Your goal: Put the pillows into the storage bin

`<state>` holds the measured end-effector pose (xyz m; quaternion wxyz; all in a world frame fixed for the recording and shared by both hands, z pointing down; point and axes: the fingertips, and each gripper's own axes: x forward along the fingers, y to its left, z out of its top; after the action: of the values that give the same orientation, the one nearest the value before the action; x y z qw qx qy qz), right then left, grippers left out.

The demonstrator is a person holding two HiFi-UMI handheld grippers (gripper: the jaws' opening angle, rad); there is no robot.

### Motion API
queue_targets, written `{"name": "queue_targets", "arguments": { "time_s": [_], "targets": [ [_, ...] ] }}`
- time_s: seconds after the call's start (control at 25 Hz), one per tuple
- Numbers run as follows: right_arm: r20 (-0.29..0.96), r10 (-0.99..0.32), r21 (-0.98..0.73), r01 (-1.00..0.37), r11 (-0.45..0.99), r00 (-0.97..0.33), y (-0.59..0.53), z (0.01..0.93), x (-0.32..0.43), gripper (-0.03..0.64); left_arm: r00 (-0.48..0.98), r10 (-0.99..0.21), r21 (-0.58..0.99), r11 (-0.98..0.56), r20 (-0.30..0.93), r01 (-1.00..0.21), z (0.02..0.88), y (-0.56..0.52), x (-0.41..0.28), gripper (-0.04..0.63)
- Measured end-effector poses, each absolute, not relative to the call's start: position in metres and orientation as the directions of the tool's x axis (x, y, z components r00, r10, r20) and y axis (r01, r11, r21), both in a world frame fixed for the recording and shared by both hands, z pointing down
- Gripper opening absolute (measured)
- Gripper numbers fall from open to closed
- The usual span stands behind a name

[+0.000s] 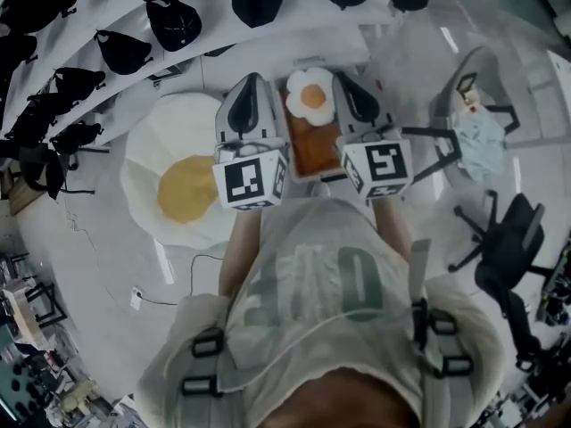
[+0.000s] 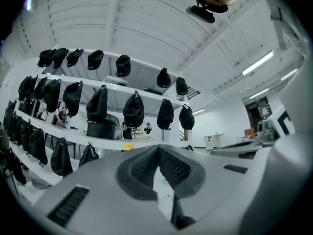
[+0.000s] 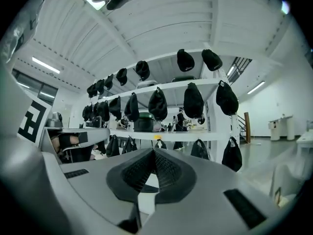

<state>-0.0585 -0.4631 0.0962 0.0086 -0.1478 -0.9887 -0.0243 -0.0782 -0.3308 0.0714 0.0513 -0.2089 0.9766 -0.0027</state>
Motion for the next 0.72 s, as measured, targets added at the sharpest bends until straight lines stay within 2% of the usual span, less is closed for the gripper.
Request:
{"name": "queue_targets", "arguments": {
  "time_s": [0.2,0.72],
  "targets": [
    [0.067,0.275,0.026,0.277,0.96,-0.959,-0.473,0.122,-0.053,0.009,-0.911,-0.41,-0.011,0.912,-0.051,-0.41,0.097,-0.334,-0.073,0.006],
    [0.075,0.275,-0.018,0.274,0.962,-0.959,-0.479,0.128,-0.058,0.008,-0.897,-0.439,0.029,0.897,-0.06,-0.441,0.097,-0.346,-0.081,0.006]
  ]
}}
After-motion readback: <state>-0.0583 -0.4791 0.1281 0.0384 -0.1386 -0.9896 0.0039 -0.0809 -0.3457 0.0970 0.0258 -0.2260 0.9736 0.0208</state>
